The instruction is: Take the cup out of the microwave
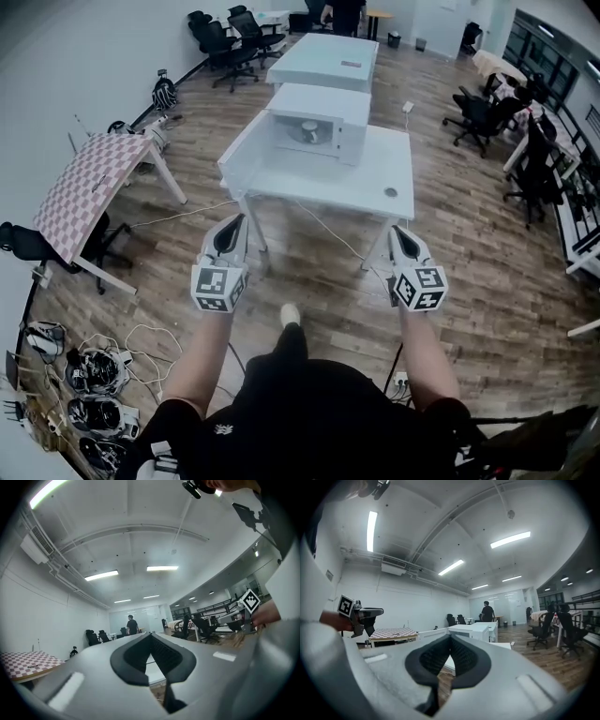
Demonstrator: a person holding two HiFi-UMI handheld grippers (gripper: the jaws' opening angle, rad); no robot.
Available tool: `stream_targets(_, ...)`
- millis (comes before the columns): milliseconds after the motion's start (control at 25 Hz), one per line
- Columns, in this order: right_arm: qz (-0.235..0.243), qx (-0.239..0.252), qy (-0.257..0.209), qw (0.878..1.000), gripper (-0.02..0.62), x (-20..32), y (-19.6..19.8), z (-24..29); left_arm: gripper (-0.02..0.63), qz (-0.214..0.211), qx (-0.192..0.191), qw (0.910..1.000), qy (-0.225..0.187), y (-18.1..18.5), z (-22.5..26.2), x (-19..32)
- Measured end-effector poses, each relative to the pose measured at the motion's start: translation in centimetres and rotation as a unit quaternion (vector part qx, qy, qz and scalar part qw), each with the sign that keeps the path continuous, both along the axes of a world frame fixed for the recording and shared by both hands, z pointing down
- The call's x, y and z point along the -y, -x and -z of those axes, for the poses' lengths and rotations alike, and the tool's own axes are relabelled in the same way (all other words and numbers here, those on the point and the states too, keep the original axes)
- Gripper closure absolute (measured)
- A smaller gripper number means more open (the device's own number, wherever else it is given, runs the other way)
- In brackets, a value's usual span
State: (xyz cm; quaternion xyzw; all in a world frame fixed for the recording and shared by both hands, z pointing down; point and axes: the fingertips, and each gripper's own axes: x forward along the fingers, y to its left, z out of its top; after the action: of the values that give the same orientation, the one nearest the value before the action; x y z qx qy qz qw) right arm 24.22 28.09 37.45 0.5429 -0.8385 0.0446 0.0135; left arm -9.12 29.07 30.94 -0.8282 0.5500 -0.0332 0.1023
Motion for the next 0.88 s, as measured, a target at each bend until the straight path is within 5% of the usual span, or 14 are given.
stream_targets(880, -0.023, -0.011, -0.009, 1.000, 0.595, 18.7, 4.8, 0.6, 0.600, -0.014, -0.016, 0.9998, -0.006, 5.4, -1.1, 20.6)
